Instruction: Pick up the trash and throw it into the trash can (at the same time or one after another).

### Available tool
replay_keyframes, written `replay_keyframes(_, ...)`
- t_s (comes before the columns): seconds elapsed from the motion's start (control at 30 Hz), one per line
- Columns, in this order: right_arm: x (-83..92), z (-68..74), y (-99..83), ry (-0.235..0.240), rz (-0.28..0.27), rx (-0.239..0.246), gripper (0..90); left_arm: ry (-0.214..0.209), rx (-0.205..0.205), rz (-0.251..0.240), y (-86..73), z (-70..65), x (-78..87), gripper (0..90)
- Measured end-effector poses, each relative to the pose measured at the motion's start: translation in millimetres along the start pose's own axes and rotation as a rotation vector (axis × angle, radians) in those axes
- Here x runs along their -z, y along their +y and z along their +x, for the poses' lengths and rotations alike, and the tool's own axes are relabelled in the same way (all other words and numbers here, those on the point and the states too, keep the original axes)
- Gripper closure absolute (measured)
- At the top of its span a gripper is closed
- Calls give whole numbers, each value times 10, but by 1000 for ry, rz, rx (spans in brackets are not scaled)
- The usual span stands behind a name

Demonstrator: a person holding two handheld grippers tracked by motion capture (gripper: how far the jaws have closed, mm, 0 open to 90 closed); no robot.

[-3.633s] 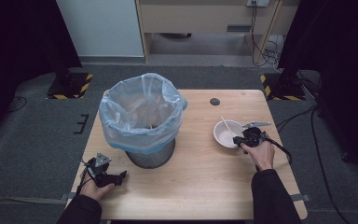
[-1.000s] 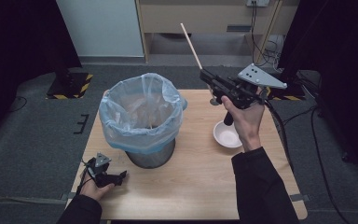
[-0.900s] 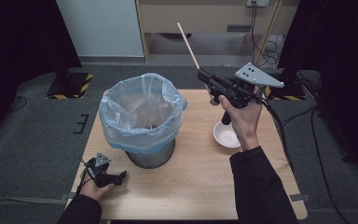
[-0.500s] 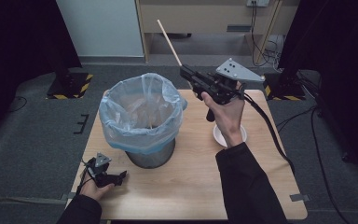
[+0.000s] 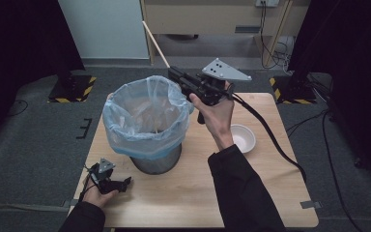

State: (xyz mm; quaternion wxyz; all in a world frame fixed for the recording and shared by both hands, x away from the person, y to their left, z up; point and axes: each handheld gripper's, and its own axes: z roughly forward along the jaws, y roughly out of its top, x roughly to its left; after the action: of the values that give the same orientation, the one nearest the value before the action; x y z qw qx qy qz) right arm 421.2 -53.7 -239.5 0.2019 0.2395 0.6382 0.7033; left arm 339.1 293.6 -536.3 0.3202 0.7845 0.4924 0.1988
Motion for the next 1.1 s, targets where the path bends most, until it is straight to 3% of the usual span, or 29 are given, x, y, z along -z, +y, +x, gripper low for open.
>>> replay_keyframes(0.63,-379,71,-271,32,98,-19,856,-2,-1,0,1,1,-1,0)
replay_keyframes(0.7,-423,67,-320,37,120,-14,793,-2,-2,0,1,2,-1,0)
replay_keyframes(0.87,-418,68,-317,46,117,-19,737,-3,-2,0,1,2,-1,0)
replay_keyframes(1.03,-304,11,-201,8,93,9,652,-2,-3,0,1,2,0,0)
replay_keyframes(1.1,-223,-60,-180,-19,73,-7,614,-2,-3,0,0,1,0,0)
